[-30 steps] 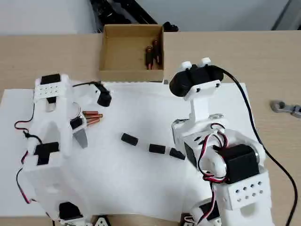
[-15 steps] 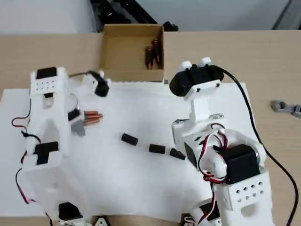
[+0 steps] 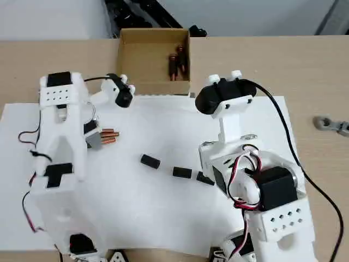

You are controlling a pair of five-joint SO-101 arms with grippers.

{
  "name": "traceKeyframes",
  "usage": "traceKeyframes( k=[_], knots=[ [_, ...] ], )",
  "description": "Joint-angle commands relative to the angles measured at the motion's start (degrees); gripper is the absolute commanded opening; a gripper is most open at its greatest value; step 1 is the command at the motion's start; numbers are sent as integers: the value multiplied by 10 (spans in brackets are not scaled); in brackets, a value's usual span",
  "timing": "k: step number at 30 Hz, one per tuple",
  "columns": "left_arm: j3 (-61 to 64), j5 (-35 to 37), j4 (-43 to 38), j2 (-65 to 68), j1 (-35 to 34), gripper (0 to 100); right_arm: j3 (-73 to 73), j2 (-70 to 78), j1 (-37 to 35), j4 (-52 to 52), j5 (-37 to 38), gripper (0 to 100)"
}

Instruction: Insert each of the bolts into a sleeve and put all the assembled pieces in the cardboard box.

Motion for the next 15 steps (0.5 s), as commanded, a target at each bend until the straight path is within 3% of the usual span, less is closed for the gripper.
traceKeyframes(
  k=[1, 15],
  knots=[
    [-47, -3, 16, 33, -4, 181, -2, -7, -1, -11, 3, 4],
    [-51, -3, 17, 86, -5, 181, -2, -7, 0, -11, 3, 4]
  ],
)
